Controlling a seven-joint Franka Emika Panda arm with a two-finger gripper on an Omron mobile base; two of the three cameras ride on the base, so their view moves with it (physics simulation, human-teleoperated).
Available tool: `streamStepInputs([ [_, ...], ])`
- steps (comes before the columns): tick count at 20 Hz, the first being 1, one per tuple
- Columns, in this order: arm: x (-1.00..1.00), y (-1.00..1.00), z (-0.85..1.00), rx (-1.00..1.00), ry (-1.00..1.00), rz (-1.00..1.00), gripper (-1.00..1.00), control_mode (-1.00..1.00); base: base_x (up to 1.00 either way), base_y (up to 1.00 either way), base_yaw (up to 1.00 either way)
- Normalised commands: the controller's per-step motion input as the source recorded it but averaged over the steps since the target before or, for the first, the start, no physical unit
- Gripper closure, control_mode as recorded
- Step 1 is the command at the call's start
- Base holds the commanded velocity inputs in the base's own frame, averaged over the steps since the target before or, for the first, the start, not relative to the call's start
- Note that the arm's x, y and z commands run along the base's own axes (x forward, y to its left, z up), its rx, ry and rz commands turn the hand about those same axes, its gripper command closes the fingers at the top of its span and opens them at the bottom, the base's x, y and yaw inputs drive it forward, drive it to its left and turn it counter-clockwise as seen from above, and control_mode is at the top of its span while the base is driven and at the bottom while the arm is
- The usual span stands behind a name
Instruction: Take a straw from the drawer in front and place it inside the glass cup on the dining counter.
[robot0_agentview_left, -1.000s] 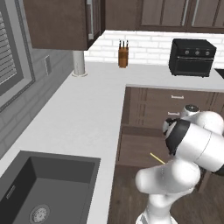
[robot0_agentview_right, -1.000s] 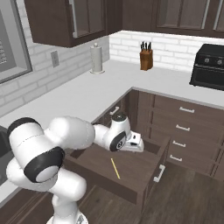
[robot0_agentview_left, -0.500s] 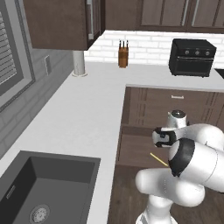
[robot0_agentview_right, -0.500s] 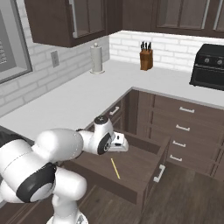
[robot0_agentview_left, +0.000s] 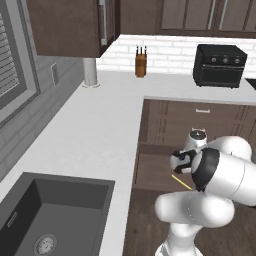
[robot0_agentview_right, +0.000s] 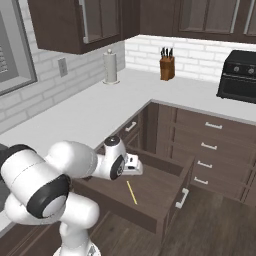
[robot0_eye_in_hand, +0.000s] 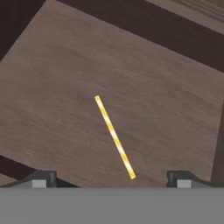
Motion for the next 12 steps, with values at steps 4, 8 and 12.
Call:
streamStepInputs([
  [4, 0.05, 0.03, -0.27, 0.0, 0.0, 0.01, -1.0, -1.0, 0.0, 0.0, 0.0],
  [8, 0.14, 0.01, -0.34, 0.0, 0.0, 0.03, -1.0, -1.0, 0.0, 0.0, 0.0],
  [12, 0.2, 0.0, -0.35, 0.0, 0.0, 0.03, -1.0, -1.0, 0.0, 0.0, 0.0],
])
